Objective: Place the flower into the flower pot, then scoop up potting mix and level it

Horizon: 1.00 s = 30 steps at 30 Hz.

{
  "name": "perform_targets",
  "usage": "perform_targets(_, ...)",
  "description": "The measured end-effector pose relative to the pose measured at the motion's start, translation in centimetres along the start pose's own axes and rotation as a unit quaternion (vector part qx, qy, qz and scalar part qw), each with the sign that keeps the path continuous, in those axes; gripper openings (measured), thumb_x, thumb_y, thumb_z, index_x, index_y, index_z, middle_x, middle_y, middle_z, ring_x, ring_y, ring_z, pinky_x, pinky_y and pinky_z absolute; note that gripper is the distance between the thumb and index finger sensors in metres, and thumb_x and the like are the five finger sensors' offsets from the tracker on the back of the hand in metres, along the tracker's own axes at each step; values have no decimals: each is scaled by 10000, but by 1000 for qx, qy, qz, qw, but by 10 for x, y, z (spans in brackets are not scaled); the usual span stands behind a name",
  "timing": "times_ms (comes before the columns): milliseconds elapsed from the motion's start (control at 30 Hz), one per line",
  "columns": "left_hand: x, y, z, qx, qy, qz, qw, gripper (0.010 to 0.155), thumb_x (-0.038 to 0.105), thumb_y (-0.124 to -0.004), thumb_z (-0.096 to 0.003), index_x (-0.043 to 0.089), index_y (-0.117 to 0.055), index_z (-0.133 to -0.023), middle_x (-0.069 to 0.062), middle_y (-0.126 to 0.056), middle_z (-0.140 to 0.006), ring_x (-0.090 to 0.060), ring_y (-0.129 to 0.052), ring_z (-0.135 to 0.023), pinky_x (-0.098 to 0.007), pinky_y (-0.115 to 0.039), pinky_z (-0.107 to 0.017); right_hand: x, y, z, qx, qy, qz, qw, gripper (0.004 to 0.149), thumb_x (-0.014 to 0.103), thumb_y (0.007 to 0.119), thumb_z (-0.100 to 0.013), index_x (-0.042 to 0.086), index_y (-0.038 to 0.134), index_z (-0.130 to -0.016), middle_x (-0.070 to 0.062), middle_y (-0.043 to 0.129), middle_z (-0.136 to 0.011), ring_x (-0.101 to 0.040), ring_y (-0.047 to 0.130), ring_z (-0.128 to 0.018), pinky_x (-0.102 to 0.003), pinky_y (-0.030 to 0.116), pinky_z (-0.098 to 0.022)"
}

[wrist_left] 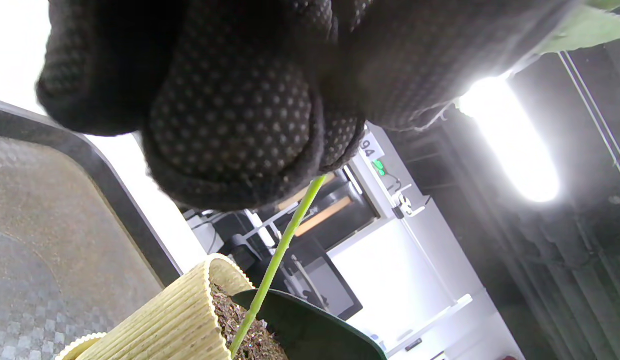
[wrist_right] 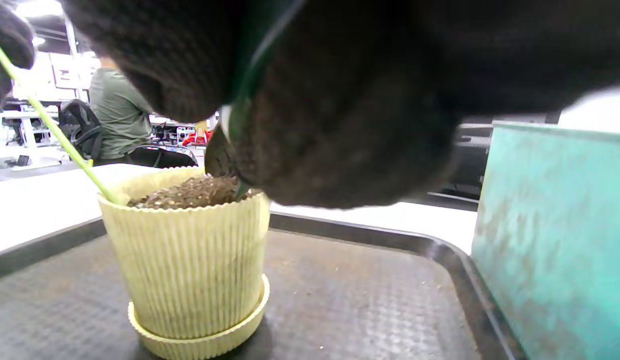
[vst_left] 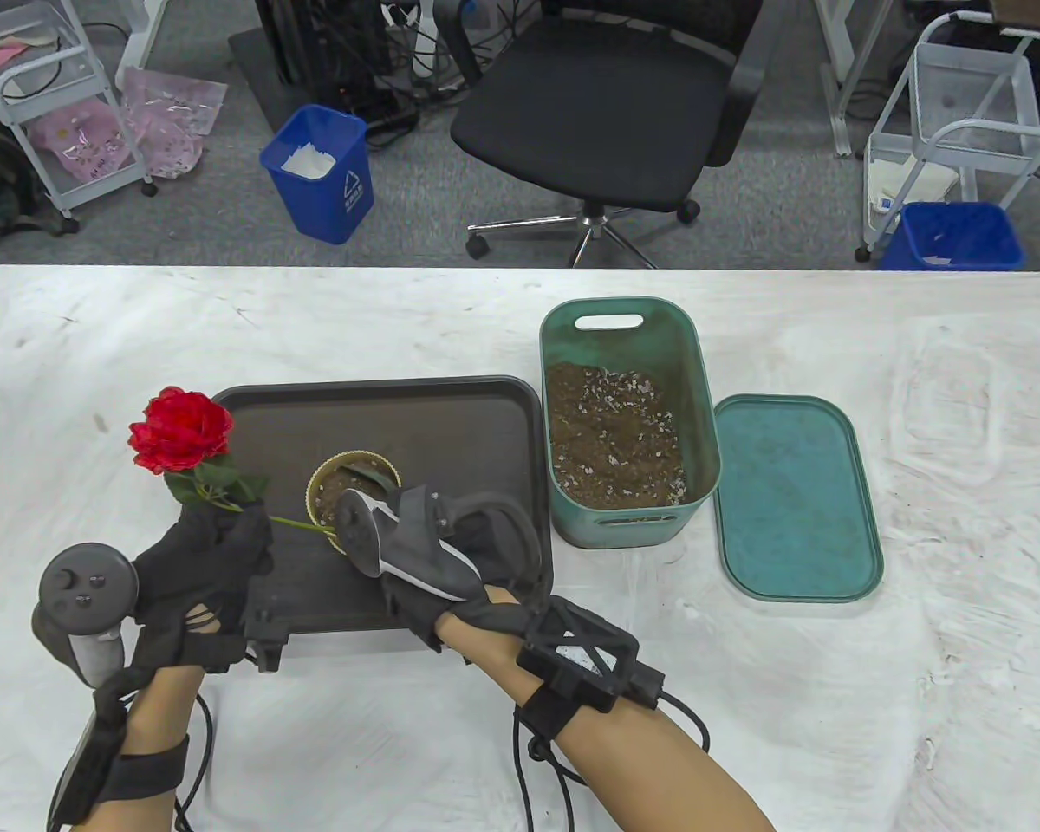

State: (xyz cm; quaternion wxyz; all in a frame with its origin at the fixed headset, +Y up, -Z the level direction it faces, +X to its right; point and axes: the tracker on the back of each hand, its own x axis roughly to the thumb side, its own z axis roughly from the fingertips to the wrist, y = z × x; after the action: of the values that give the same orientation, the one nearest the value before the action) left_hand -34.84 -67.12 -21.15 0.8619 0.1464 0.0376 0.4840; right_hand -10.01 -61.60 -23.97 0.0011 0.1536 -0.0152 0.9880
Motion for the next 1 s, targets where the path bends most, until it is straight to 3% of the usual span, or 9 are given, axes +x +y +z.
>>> perform_targets(167, 0, 0, 0, 0, -1, 0, 1000, 453, 452, -892, -389, 192, -889, -759, 38, -1038, -576, -151, -1133, -228, -350, -969, -268, -7, -9, 5, -19, -2, 17, 1000, 528, 355, 841, -380, 63, 801, -818, -103, 1024, -535, -244, 1060, -164, -361, 923, -55)
perform_targets(467, 0, 1, 0, 1, 2, 0, 1000, 452, 453, -891, -389, 194, -888, -760, 35, -1037, -577, -150, -1133, -228, -349, -969, -269, -47, -43, 9, -48, 46, -42, 997, 523, 354, 831, -384, 65, 801, -819, -105, 1024, -535, -246, 1059, -167, -364, 923, -56)
perform_targets(700, -1, 1, 0, 3, 2, -4, 1000, 453, 453, -891, -387, 193, -889, -759, 35, -1038, -577, -149, -1132, -228, -349, -969, -269, -134, -81, 2, -89, 187, -58, 977, 524, 347, 833, -386, 61, 798, -824, -114, 1019, -542, -255, 1055, -172, -371, 919, -62)
perform_targets(900, -1, 2, 0, 5, 5, -5, 1000, 452, 452, -891, -388, 193, -890, -758, 34, -1039, -575, -150, -1132, -226, -348, -969, -267, -203, -68, -20, -10, 299, -58, 952, 534, 329, 834, -393, 56, 775, -847, -130, 1005, -575, -269, 1052, -206, -382, 917, -90)
perform_targets(1000, -1, 2, 0, 4, 4, -6, 1000, 453, 453, -891, -387, 192, -890, -759, 34, -1038, -576, -150, -1132, -227, -349, -969, -266, -225, -46, -37, 120, 341, -21, 932, 529, 338, 828, -401, 54, 782, -846, -126, 1009, -558, -252, 1049, -191, -365, 915, -78)
